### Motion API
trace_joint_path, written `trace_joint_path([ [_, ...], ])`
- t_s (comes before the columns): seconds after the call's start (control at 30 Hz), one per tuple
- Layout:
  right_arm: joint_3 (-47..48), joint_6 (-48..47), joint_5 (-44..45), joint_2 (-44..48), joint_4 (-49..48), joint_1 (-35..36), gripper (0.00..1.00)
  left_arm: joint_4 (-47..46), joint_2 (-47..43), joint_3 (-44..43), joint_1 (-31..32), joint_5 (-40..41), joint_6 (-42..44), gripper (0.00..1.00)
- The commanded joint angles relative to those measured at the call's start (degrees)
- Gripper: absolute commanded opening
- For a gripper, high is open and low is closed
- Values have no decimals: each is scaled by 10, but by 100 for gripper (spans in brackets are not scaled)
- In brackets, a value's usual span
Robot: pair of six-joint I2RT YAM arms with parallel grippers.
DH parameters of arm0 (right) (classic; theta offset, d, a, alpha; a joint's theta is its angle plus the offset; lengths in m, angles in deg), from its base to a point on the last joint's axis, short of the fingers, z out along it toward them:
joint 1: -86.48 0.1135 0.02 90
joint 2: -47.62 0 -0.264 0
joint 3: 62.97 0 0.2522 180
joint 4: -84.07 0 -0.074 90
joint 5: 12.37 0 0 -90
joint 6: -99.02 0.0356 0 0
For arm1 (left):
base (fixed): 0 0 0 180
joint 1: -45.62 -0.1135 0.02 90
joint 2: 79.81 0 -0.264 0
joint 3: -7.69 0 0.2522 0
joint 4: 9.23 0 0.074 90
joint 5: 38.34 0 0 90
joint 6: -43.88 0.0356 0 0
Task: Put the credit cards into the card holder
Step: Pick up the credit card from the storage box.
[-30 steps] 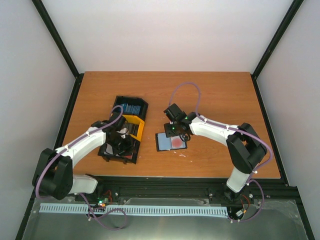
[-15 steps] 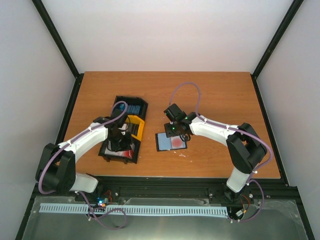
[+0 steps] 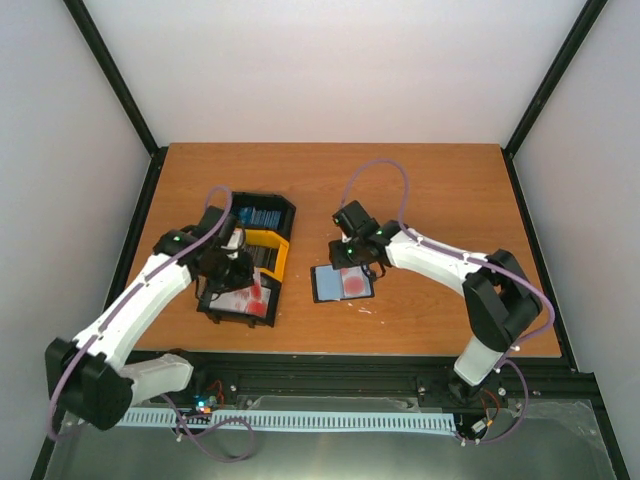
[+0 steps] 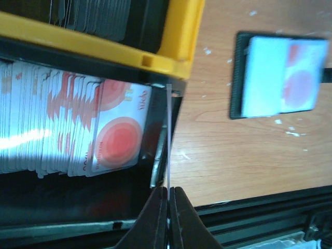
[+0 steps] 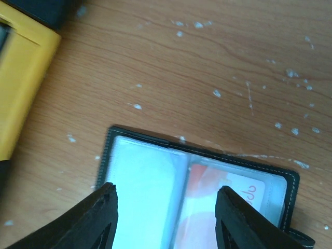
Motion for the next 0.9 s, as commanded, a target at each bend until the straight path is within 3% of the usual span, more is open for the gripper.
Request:
trace_joint_path([
  [0.0, 9, -12, -98, 63, -44, -25, 52, 23, -67, -35, 0, -18, 13, 1],
  [0.13, -28, 12, -274, 130, -139, -69, 73, -98, -126, -31, 0, -105, 17, 1],
  [0.27, -74, 104, -445, 192, -277, -114, 89, -319, -133, -22, 0, -191, -15, 1],
  [0.33, -91, 157, -480, 220, -340, -119, 94, -393, -118, -26, 0, -209, -26, 1],
  [0.53, -107, 247, -517, 265, -444, -120, 92, -545, -64, -48, 0, -307, -56, 1],
  [0.73, -75, 258, -526, 245, -397, -119, 72, -611, -37, -60, 0, -398, -76, 1],
  [0.87, -75, 257, -511, 253, -408, -120, 65, -617, -24, -67, 0, -431, -64, 1],
])
